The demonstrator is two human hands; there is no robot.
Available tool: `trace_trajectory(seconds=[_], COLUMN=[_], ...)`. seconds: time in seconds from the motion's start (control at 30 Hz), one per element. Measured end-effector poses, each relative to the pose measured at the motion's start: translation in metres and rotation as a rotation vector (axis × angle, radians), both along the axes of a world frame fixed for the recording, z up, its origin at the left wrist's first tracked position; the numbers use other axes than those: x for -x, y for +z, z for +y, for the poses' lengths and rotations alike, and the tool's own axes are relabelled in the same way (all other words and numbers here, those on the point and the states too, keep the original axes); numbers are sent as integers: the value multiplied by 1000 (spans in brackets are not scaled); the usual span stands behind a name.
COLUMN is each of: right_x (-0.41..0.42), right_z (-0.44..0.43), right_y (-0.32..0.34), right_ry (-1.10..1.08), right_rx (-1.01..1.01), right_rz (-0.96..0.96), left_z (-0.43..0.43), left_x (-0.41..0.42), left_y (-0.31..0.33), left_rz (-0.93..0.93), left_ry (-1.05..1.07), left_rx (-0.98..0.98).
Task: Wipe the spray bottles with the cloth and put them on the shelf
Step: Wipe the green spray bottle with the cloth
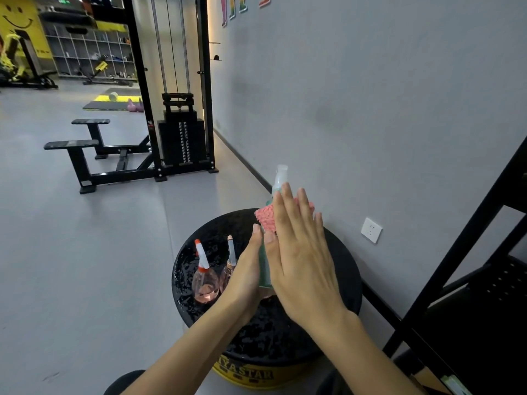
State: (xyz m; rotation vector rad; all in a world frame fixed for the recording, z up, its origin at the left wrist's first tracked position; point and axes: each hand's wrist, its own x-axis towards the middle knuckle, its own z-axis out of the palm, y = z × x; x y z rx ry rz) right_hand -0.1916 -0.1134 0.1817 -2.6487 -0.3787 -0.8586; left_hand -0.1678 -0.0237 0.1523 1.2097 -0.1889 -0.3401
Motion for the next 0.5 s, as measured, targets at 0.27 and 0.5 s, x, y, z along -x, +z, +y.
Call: trace_trajectory(seconds=[0.27, 0.5], right_x=[21, -2], right_z=[5, -4], right_y=[-20, 6], right_ry=[-11, 60], right_rx=[15, -70], right_rz=[9, 119], left_z=[7, 3], left_x=[-2, 3], left_y=[-6, -3], left_rz=[33, 40], left_ry=[61, 17], left_rx=[-25, -6])
